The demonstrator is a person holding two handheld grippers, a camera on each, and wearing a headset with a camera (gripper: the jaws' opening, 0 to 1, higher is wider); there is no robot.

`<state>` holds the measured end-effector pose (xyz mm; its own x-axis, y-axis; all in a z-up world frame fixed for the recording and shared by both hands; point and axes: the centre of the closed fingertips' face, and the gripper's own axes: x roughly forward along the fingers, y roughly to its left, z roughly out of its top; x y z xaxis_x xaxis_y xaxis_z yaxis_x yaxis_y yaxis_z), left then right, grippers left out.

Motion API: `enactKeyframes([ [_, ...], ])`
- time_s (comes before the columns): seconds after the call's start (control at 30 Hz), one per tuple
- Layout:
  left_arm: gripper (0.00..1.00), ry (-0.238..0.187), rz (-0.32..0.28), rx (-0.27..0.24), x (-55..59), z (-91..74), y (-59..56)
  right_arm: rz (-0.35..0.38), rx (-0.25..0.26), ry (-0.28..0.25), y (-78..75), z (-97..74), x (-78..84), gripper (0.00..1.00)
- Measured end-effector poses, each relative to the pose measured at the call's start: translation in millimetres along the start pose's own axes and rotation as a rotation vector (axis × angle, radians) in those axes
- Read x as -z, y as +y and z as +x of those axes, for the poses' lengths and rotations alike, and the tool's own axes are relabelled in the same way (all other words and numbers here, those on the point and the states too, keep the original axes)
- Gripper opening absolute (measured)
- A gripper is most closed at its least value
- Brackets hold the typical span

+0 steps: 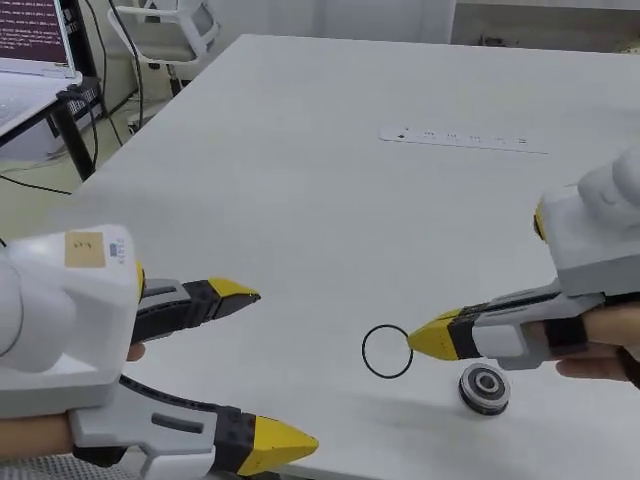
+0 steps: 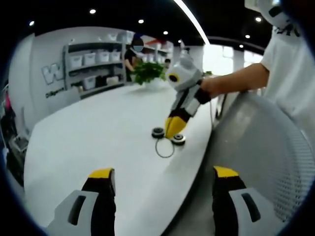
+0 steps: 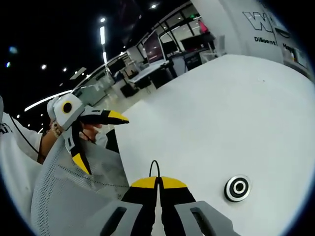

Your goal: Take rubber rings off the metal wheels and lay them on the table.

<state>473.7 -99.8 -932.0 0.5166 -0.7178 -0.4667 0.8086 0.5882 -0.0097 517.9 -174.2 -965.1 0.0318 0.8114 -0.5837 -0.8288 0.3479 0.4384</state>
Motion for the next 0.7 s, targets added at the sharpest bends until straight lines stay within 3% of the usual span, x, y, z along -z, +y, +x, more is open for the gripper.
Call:
enactKeyframes([
  [0.27,0.81,0.011,-0.01,0.007,2.9,1.3,-0.8,0.062,0.04,0.04,-14.4,8.8,24.0,0.0],
  [0.4,0.8,0.005,-0.018,-0.005,2.1,0.2,0.9,0.083,0.049,0.047,-18.7,10.3,28.3,0.0],
  [0.53,0.79,0.026,-0.011,-0.014,5.8,-0.1,2.6,0.106,0.055,0.042,-20.7,12.6,29.7,0.0],
  [0.7,0.79,0.03,-0.016,-0.015,6.6,0.1,2.2,0.106,0.088,0.07,-29.5,14.2,36.5,0.0],
])
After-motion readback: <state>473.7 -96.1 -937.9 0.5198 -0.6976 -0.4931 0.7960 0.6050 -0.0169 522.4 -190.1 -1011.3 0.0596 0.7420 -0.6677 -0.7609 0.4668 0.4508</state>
